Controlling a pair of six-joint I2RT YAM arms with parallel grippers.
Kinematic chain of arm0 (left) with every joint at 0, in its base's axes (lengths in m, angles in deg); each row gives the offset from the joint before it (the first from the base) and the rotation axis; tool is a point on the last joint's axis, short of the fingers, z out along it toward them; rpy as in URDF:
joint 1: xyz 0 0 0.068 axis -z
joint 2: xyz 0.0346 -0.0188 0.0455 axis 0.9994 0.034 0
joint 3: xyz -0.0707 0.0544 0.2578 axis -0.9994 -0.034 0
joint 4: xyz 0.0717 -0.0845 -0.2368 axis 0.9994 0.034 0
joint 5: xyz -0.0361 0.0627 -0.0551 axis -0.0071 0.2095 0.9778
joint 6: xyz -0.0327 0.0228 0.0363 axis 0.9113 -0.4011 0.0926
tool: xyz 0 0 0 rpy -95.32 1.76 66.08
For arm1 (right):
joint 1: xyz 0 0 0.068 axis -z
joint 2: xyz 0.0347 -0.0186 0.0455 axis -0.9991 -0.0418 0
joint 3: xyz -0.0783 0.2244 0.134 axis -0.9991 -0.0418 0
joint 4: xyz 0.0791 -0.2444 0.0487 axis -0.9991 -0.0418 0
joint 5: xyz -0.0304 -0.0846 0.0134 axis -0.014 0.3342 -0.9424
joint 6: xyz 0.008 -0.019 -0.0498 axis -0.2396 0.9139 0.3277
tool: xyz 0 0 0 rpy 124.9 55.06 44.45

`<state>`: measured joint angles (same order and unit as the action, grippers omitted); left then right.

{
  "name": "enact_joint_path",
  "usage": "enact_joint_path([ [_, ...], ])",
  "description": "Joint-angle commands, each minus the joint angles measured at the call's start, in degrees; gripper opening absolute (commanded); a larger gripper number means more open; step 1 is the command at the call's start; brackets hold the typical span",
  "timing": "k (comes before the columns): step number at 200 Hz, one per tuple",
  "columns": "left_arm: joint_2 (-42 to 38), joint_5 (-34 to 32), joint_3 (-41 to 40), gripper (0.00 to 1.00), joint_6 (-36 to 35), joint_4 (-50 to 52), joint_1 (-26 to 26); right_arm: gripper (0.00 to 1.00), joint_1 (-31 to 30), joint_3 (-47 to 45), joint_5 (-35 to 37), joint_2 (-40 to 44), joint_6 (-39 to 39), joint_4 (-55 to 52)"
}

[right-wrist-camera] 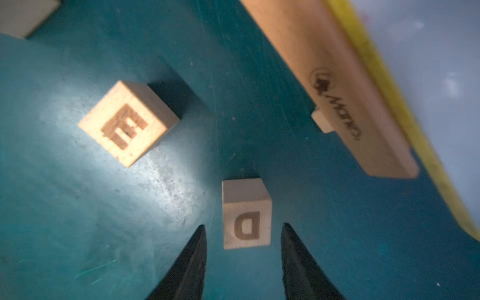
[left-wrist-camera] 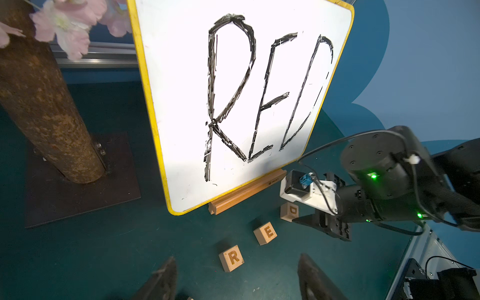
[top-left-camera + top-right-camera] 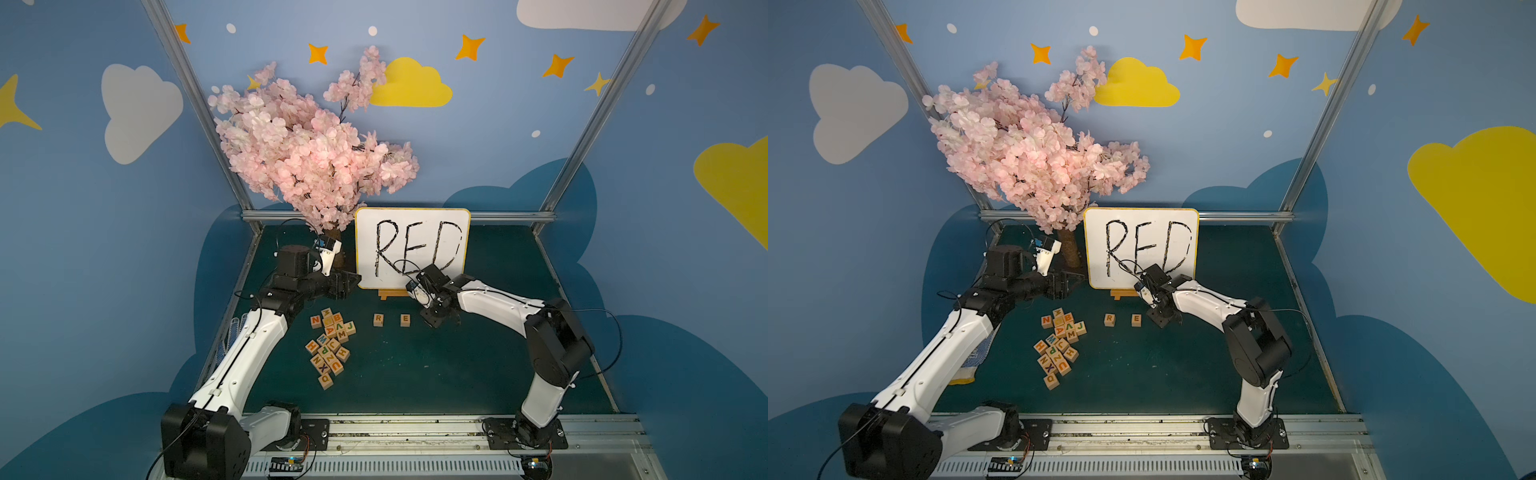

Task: Assemble the uppercase word "red" with letter blocks
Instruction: Adjust the letter block at the center of the board, then pick up the letter block from the center of the board.

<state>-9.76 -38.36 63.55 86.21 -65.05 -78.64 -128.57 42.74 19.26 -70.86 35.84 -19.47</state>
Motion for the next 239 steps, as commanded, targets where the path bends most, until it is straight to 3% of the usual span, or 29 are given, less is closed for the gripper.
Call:
enact_joint_path([
  [1,-1.01,0.04,-0.57,0.72,-0.93,-0.17,-0.36,0.44,-0.89,-0.8,-0.06,4.84,-6.48,-1.32],
  [19,-0.93,0.06,-0.59,0.72,-0.86,-0.27,-0.44,0.44,-2.12,-1.36,1.67,7.84,-12.55,-1.49],
  [39,-0.99,0.29,-0.66,0.72,-0.68,-0.5,-0.67,0.41,-2.89,-0.25,3.6,9.57,-26.99,-3.73],
  [70,-0.95,1.61,-0.73,0.72,0.07,-1.27,-1.19,0.46,-4.29,-2.09,3.28,11.14,-49.99,-4.22],
  [80,-1.09,1.81,-0.83,0.72,0.15,-1.36,-1.24,0.49,-5.02,-2.59,6.09,11.14,-58.25,-5.73],
  [117,-2.12,2.08,-1.04,0.72,0.56,-1.61,-1.31,0.57,-4.61,-1.47,9.98,8.79,-75.96,-10.12],
  [154,-2.98,1.6,-1.4,0.72,0.56,-1.56,-1.32,0.63,-2.05,0.56,6.78,5.11,-78.27,-10.82],
  [239,-2.61,1.78,-1.42,0.72,0.5,-1.58,-1.85,0.63,2.4,2.74,-0.5,-0.86,-75.0,-6.41],
])
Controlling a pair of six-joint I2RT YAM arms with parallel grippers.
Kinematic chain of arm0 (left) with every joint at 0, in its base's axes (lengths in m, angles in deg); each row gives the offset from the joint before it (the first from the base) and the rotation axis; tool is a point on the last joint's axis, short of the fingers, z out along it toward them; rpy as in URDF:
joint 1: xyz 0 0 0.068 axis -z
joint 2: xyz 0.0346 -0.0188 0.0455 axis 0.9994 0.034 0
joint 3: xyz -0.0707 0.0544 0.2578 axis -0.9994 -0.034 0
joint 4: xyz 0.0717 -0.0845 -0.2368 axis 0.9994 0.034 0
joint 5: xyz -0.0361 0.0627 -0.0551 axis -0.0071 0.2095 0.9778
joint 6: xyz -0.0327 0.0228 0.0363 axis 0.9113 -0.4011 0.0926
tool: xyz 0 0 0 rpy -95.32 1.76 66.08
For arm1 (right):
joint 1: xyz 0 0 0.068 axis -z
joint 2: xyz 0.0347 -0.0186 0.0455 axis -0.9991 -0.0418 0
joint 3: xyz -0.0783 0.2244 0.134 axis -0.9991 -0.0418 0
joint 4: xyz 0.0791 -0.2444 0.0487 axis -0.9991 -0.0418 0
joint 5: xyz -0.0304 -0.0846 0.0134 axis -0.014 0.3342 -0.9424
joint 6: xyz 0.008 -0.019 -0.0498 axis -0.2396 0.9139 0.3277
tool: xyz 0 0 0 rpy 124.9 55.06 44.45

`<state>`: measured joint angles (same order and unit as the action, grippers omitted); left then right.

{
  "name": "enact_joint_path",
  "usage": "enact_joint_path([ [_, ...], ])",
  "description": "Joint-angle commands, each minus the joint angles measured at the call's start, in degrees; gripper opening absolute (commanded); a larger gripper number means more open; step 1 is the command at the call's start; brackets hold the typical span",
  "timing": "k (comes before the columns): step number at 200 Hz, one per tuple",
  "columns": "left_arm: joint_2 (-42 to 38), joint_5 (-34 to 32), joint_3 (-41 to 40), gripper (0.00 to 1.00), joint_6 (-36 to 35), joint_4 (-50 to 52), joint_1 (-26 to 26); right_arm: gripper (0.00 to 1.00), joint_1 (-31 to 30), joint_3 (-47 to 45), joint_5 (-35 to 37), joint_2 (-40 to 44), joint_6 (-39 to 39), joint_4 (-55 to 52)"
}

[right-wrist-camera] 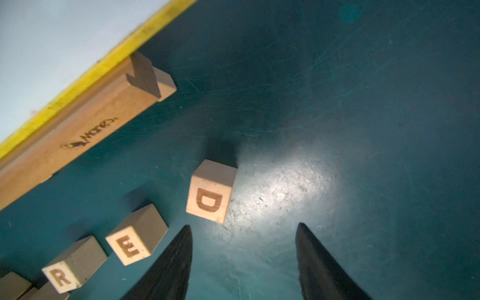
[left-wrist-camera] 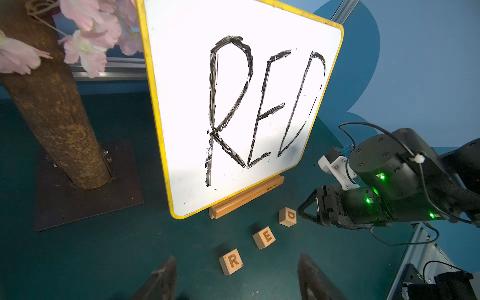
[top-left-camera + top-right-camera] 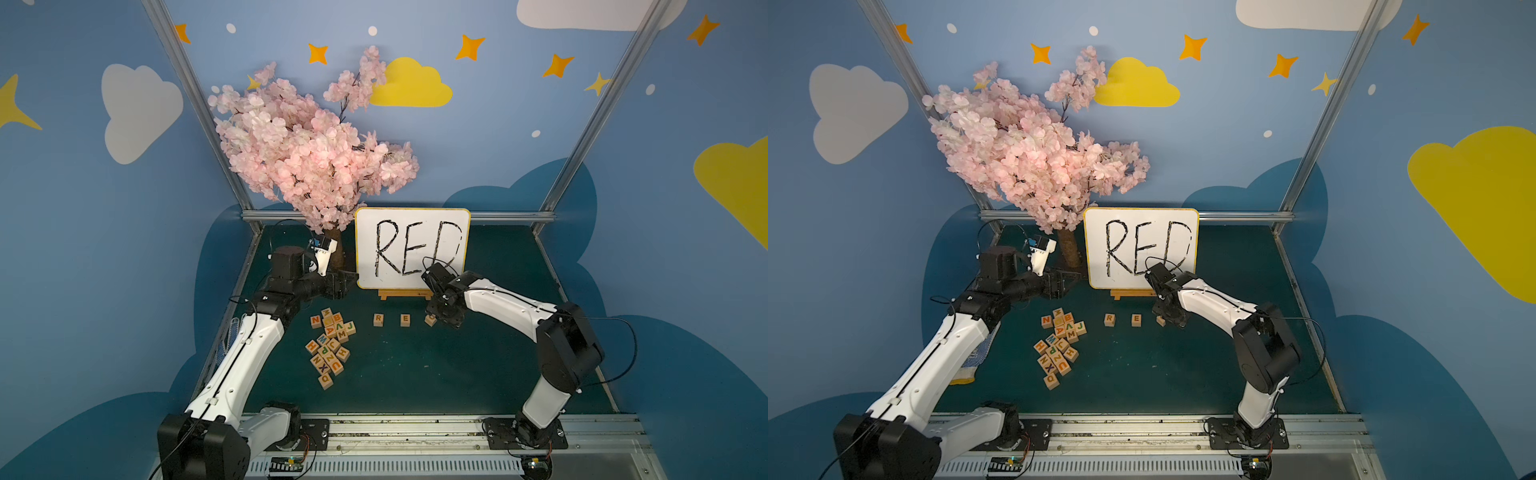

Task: Assemble the uppercase word "red" with letter blocks
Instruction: Pick up the letter block from the center of the board.

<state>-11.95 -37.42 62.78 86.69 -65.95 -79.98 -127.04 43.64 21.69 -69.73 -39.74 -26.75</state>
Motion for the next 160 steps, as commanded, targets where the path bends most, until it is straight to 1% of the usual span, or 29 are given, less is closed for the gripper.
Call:
enact_joint_path([
  [1,-0.42,0.86,-0.67,0.72,0.01,-0.73,-0.47,0.63,0.91,1.91,-3.03,-2.08,0.64,0.91],
  [35,0.02,1.45,-0.77,0.72,0.48,-1.04,-0.87,0.63,1.3,3.91,-5.6,-5.5,2.66,1.6],
  [74,0.14,1.49,-0.77,0.72,0.39,-1.03,-0.95,0.62,1.46,5.63,-5.88,-8.03,3.52,1.38],
  [100,0.32,1.43,-0.7,0.72,0.35,-0.97,-1.03,0.57,1.57,6.45,-5.88,-9.22,4.8,0.88],
  [160,0.27,1.14,-0.68,0.72,0.12,-0.86,-1.21,0.43,1.56,6.1,-7.05,-10.64,6.44,0.68],
])
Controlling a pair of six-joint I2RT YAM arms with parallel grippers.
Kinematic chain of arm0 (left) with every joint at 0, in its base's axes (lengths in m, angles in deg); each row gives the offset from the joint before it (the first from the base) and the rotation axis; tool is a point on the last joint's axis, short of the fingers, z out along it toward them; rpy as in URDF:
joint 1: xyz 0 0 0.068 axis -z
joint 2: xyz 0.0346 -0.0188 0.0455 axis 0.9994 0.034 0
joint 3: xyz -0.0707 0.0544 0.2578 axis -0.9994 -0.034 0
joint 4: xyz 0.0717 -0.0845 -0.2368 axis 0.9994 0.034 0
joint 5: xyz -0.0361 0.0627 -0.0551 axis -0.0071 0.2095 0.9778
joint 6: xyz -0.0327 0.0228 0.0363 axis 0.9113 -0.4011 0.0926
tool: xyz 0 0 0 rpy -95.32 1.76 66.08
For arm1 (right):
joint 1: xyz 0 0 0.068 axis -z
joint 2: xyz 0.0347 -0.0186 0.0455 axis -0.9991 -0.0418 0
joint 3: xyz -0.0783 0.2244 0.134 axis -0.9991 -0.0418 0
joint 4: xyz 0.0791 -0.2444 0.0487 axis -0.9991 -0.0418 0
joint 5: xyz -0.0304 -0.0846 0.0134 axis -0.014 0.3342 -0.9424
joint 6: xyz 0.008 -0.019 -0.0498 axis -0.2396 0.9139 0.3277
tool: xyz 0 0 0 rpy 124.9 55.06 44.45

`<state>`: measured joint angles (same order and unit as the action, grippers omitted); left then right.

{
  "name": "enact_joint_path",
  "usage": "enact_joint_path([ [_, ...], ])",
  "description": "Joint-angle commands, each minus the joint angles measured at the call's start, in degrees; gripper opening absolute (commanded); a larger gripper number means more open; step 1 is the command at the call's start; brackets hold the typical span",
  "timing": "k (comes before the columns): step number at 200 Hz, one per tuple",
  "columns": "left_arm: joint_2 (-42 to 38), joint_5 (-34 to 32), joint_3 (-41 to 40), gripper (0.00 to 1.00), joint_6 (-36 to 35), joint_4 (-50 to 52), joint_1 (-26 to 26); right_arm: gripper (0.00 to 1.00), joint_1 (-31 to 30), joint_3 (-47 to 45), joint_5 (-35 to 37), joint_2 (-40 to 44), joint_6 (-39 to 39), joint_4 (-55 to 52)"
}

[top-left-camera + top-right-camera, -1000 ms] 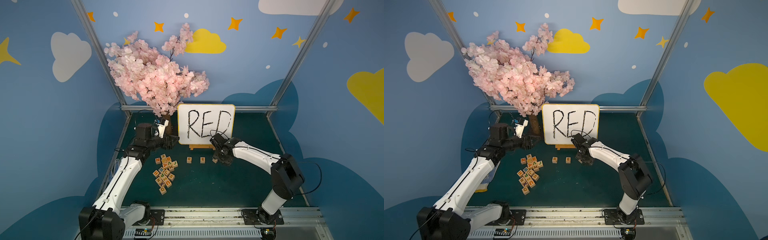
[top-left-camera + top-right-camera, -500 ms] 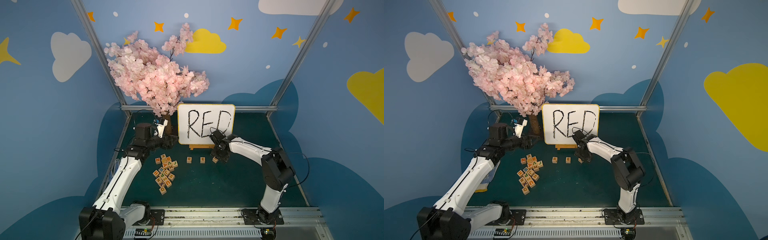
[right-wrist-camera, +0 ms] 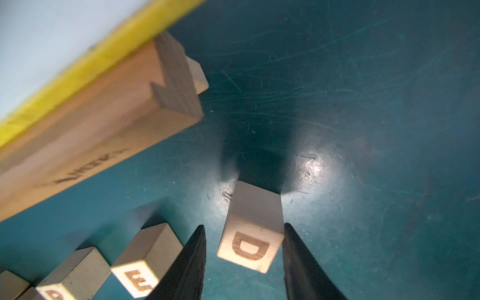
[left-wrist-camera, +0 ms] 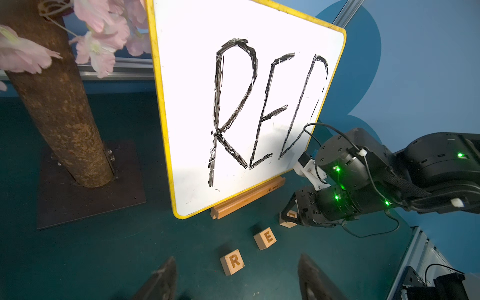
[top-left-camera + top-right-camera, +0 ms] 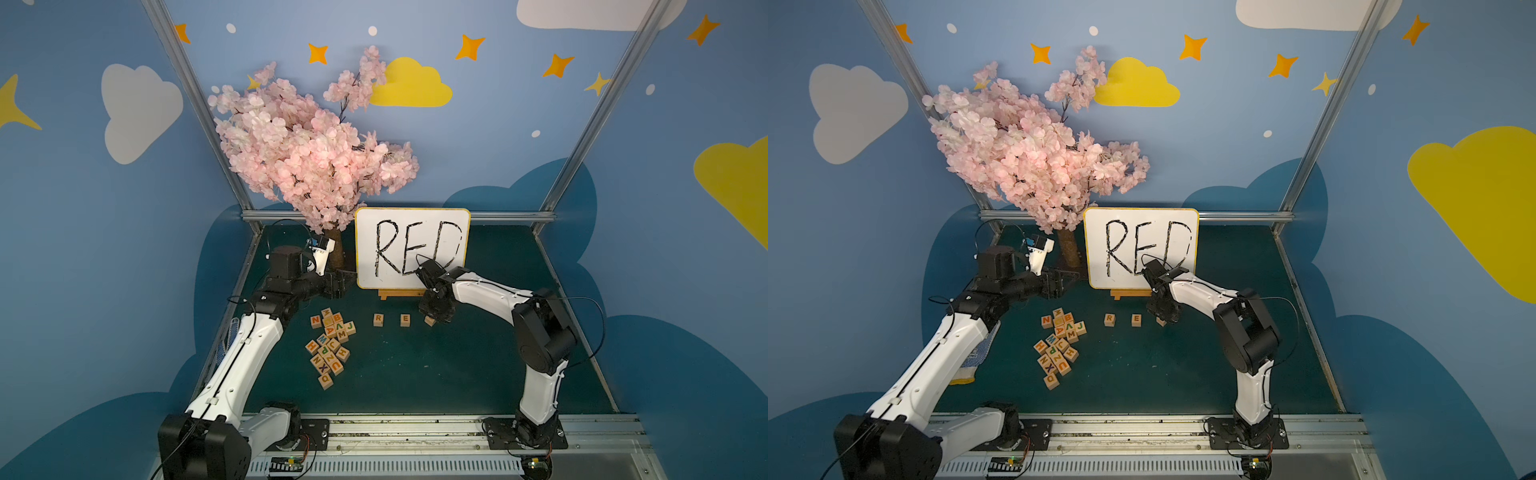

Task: Assemble the uppercase word "red" with letter blocks
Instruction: Pick up the letter block from the center of the board, then place the letter block at the center of the board.

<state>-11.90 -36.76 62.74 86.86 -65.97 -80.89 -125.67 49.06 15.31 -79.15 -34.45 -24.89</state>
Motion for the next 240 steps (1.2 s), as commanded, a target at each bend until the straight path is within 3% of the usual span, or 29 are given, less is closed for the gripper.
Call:
enact_joint_path([
  [1,0.24,0.48,-0.68,0.72,-0.07,-0.84,-0.3,0.43,0.18,0.68,-0.69,-1.29,1.14,-1.22],
  [59,0.03,0.5,-0.57,0.72,-0.08,-0.84,-0.34,0.29,0.18,0.85,-0.14,-0.93,3.37,-2.59],
  [108,-0.27,0.41,-0.63,0.72,-0.07,-0.84,-0.39,0.15,-0.66,2.99,3.73,-0.91,16.03,-8.15],
  [159,-0.18,0.49,-0.63,0.72,0.06,-0.84,-0.43,0.15,-2.36,5.2,9.32,-0.7,29.28,-11.96],
  [240,-0.44,-0.04,-0.72,0.72,-0.21,-0.62,-0.39,0.2,-2.98,-2.92,3.93,5.85,52.07,-2.29],
])
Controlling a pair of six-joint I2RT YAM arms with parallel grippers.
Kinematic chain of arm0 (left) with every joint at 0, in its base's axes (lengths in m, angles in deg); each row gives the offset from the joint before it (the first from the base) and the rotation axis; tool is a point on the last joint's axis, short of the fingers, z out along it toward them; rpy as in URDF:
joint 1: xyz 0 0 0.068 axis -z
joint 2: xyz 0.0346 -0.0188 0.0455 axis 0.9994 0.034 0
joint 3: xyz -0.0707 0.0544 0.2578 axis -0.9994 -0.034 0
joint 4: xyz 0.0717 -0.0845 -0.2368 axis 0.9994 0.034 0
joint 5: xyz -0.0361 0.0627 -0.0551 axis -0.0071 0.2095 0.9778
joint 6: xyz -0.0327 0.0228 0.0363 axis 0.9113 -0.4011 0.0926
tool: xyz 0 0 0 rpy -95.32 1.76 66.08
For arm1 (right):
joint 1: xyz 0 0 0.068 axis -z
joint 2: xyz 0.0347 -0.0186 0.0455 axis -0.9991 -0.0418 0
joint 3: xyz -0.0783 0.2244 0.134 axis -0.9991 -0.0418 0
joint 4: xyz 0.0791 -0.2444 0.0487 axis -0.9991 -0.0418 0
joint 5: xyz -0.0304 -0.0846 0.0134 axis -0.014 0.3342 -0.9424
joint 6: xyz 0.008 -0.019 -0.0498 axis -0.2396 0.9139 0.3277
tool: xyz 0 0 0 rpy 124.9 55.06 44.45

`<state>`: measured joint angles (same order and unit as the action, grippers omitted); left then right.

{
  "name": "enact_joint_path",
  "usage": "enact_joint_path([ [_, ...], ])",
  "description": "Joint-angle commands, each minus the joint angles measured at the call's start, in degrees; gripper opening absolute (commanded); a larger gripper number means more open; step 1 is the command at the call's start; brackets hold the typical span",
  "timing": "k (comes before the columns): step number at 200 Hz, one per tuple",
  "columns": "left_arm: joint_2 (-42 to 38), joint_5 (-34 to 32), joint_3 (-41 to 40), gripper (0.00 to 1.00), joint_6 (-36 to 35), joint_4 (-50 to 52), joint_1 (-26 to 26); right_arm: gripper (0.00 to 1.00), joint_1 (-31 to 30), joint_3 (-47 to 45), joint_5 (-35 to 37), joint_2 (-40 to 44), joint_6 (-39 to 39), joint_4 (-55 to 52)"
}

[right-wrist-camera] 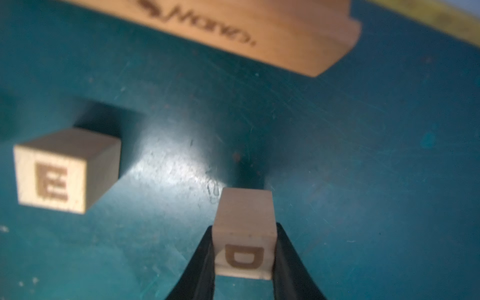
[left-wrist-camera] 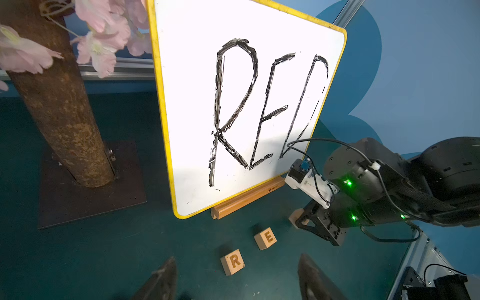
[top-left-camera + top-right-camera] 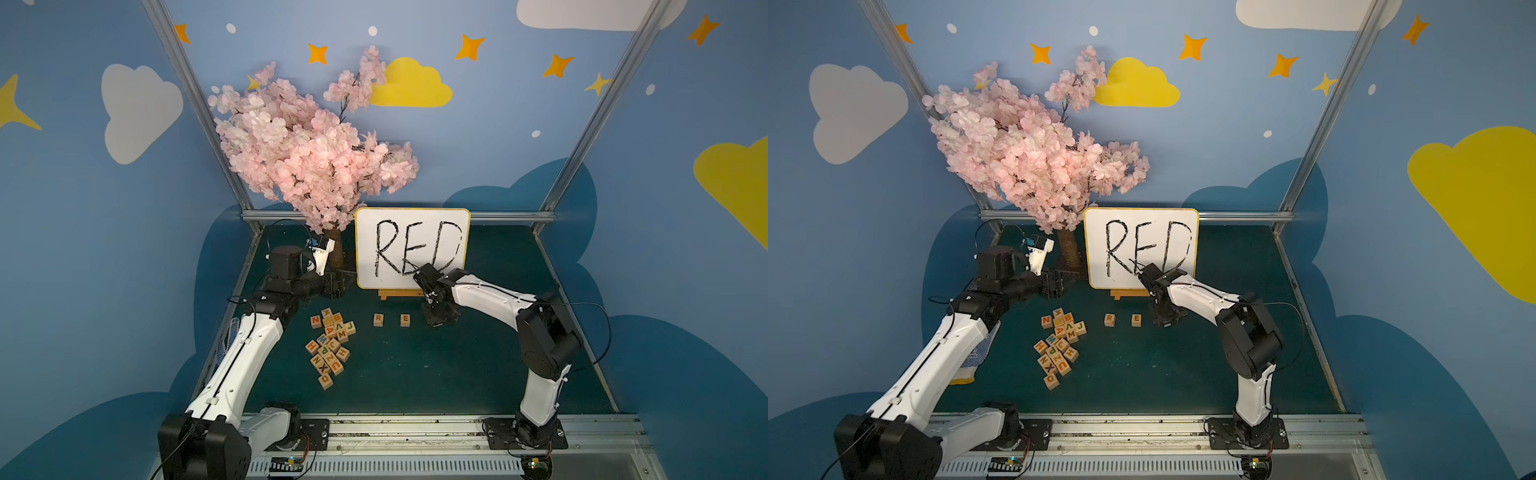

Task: Assemble the uppercase word "red" with letter blocks
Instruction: Place the letter block at the center of the board.

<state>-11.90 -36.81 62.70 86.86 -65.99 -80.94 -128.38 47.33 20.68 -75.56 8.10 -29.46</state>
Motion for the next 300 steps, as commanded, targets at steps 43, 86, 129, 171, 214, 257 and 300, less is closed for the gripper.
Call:
enact_joint_path([
  [43,-0.24,-0.18,-0.61,0.72,-0.3,-0.59,-0.32,0.22,0.17,-1.47,-3.24,1.19,16.82,3.44],
  [86,-0.17,-0.33,-0.68,0.72,-0.27,-0.46,-0.35,0.23,0.86,-3.32,-5.07,0.07,19.24,6.66],
  [129,0.01,-0.51,-0.68,0.72,-0.36,-0.46,-0.35,0.28,1.05,-4.65,-6.45,-0.96,19.39,8.49],
  [171,0.04,-0.62,-0.68,0.72,-0.45,-0.5,-0.35,0.36,1.14,-4.44,-6.1,-1.52,19.89,8.57],
  [214,-0.45,-0.54,-0.68,0.72,-0.55,-0.36,-0.35,0.41,1.22,-3.04,-4.91,-1.46,19.98,7.02],
  [257,-1.07,-0.7,-0.59,0.72,-0.73,-0.2,-0.35,0.53,1.15,-2.71,-4.87,1.28,20.43,5.68],
  [300,-1.24,-0.45,-0.59,0.72,-0.78,-0.2,-0.39,0.6,0.89,-2.95,-2.75,5.43,18.92,4.14],
])
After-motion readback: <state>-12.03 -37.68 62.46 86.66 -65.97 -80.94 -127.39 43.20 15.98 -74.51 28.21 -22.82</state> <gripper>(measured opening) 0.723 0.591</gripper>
